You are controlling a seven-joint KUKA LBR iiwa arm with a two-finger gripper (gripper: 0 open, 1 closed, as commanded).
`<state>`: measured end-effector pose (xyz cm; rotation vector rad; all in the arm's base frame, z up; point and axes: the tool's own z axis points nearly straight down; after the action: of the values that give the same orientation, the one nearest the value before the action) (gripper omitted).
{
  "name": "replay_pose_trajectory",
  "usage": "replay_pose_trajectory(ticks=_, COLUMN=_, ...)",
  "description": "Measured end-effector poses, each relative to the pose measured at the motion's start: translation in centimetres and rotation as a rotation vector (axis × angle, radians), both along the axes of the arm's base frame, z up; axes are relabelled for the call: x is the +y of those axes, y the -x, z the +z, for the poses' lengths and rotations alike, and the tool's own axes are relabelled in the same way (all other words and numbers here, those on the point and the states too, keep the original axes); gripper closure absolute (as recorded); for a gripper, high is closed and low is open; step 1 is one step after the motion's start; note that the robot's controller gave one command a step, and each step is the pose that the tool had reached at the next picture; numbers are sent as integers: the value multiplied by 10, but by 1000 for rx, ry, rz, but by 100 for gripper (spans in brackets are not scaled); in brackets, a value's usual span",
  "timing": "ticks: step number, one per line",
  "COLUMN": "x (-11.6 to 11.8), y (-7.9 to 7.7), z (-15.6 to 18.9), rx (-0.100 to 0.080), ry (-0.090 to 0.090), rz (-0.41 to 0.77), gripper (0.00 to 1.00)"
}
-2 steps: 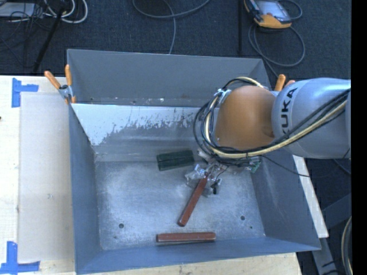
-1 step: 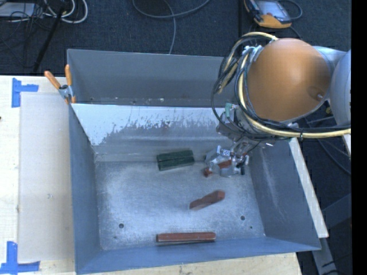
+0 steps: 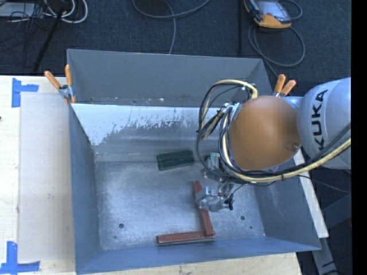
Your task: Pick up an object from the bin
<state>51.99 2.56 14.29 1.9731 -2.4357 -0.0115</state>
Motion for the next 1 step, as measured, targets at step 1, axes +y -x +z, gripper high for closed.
replay_pose_trajectory(ticks=1, x=-27, y=23, z=1, rx=-5, ry=3, rz=-217, gripper=100)
